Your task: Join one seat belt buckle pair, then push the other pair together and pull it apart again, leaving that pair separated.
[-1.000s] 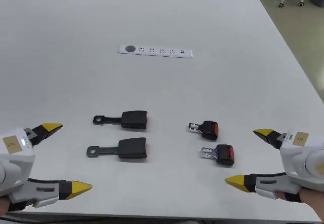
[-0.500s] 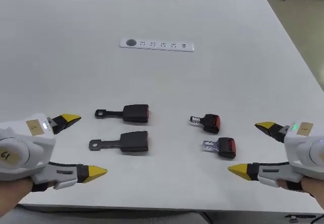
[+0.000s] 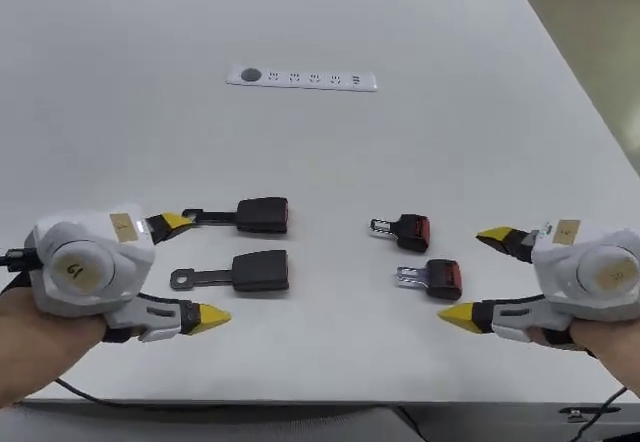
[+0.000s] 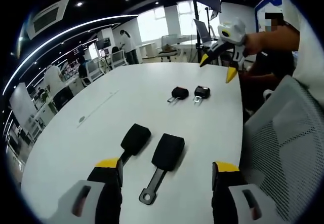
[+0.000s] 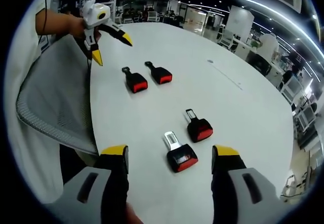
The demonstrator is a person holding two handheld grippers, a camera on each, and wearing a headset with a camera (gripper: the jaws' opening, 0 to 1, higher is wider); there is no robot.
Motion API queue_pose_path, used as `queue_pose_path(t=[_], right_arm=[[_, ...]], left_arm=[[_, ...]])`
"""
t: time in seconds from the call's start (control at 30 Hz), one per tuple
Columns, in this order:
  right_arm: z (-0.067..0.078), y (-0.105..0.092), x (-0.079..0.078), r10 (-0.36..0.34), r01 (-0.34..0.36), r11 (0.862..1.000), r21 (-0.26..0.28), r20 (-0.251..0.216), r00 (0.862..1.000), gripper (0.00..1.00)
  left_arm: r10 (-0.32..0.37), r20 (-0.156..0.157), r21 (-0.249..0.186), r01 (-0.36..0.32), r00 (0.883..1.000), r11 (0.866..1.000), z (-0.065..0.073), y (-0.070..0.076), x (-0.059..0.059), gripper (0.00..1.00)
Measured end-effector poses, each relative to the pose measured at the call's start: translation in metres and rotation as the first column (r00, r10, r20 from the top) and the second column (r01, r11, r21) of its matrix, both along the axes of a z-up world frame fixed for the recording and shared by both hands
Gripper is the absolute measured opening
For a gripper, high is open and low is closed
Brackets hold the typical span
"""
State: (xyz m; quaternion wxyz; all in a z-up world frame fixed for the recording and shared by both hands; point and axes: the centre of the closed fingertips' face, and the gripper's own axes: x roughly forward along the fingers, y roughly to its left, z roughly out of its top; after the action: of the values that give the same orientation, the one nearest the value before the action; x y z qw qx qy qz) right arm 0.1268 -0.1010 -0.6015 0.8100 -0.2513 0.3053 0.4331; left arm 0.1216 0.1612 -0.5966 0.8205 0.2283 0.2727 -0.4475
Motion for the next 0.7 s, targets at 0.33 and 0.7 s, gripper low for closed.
queue_pose_path(t=[0.33, 0.7], right_arm=[[-0.023, -0.005, 0.014, 0.039, -0.041, 0.998, -0.049, -0.034, 0.999, 0.61], [-0.046, -0.014, 0.019, 0.075, -0.083, 0.993, -0.087, -0.087, 0.993, 0.54]], left_arm=[[-0.086, -0.03, 0.048, 0.087, 0.996, 0.995, -0.019, -0.01, 0.015, 0.63], [-0.129, -0.087, 0.081, 0.136, 0.988, 0.987, -0.042, -0.018, 0.025, 0.58]])
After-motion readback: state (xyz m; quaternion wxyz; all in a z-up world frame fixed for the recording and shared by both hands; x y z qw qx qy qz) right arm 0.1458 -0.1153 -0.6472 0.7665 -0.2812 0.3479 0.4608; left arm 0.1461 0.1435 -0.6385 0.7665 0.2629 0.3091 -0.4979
